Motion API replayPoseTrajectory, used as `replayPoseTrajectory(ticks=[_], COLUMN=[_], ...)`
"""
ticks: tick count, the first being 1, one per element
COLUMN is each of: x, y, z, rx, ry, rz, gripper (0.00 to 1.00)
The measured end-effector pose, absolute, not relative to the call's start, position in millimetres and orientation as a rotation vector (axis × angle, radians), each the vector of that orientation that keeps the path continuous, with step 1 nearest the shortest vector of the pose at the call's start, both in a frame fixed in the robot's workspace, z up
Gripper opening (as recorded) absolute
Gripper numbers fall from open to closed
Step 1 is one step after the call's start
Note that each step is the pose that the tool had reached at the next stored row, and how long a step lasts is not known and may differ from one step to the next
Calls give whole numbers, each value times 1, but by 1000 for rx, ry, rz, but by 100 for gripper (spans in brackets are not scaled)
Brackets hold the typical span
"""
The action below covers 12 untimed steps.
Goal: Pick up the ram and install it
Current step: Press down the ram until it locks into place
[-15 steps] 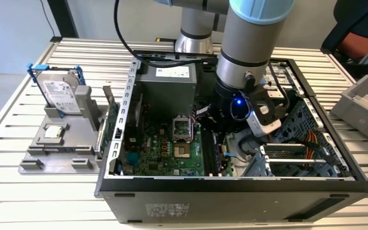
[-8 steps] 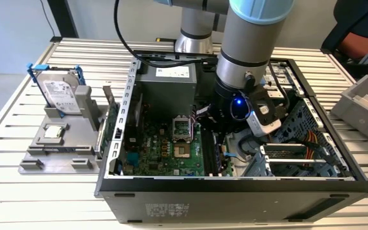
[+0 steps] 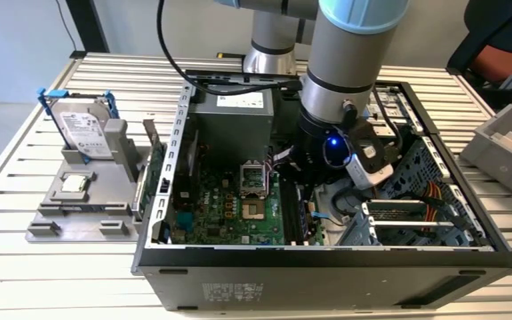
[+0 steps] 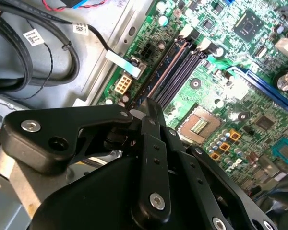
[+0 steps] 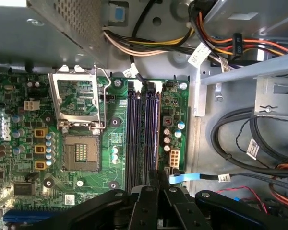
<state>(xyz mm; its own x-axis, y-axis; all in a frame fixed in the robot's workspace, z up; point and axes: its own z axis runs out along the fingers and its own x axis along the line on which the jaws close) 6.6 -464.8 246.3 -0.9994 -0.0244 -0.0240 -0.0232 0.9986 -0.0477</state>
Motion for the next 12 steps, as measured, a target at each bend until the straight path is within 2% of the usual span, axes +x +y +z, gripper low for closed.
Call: replayPoseTrajectory(ticks=[12], x=[7], y=[-464], z=[246], rx=[-282], ry=[3104], rz=[-53], gripper=[0])
